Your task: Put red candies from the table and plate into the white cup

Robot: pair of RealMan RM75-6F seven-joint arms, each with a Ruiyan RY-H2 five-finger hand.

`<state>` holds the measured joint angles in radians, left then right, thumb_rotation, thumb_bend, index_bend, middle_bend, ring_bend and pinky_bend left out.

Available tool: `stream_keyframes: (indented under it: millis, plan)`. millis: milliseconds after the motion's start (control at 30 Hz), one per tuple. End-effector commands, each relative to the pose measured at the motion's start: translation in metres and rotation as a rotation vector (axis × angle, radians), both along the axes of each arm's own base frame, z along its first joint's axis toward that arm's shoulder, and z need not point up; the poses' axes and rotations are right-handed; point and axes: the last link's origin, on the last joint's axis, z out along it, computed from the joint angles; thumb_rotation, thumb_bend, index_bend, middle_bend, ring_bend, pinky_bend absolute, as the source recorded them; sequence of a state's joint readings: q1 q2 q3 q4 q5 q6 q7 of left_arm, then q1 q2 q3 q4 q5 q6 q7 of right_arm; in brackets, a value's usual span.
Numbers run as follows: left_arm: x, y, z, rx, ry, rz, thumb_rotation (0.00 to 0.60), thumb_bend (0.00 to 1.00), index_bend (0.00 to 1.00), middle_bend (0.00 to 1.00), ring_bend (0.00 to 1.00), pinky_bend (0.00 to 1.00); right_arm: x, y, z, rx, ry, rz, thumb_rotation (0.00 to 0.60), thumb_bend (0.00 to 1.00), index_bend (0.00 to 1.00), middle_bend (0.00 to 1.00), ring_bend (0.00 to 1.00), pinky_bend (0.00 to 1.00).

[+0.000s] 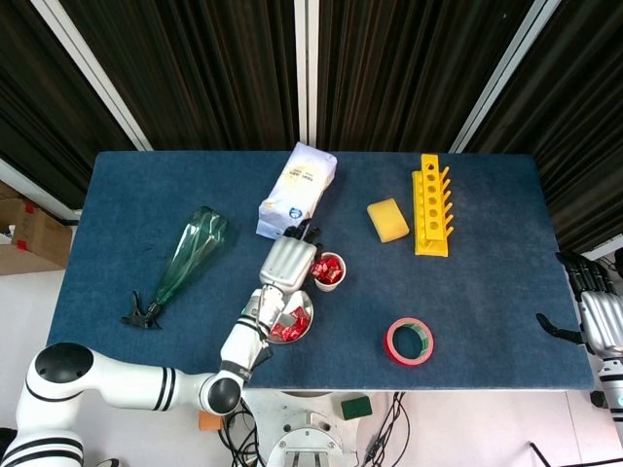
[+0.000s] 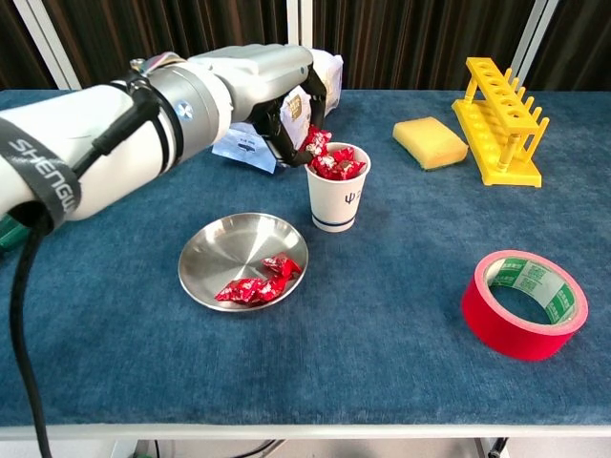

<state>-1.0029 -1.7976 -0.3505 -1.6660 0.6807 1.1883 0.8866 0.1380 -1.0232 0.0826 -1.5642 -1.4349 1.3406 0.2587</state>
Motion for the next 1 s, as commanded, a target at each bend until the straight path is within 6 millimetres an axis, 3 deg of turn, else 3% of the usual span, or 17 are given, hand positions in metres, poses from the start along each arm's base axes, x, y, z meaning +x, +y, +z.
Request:
stream_keyframes:
  millis: [33, 267, 567, 700, 1000]
  plan:
    - [0.001, -0.001, -0.006, -0.01, 0.006, -0.009, 0.6, 0.31, 0.59, 0.2, 0.03, 0.2, 0.0, 0.0, 0.0, 0.003, 0.0, 0.001, 0.6, 0.22, 0.0, 0.0, 0.0, 0.0]
    - [0.001, -0.001, -0.01, -0.008, 0.003, -0.015, 0.6, 0.31, 0.55, 0.2, 0.03, 0.2, 0.001, 0.001, -0.002, 0.007, 0.004, 0.005, 0.6, 0.22, 0.0, 0.0, 0.0, 0.0]
    - [-0.006, -0.002, -0.005, -0.017, 0.015, -0.012, 0.6, 0.31, 0.33, 0.2, 0.03, 0.19, 0.001, 0.0, -0.001, 0.005, 0.005, 0.003, 0.6, 0.22, 0.0, 0.0, 0.0, 0.0]
    - [-0.006, -0.005, -0.002, -0.022, 0.012, -0.016, 0.6, 0.31, 0.32, 0.2, 0.03, 0.19, 0.001, 0.001, 0.0, -0.001, 0.003, 0.005, 0.6, 0.22, 0.0, 0.0, 0.0, 0.0]
    - [-0.015, -0.028, 0.035, 0.007, -0.079, -0.03, 0.6, 0.29, 0.3, 0.2, 0.03, 0.19, 0.0, -0.001, -0.003, 0.009, 0.013, -0.004, 0.6, 0.22, 0.0, 0.0, 0.0, 0.0]
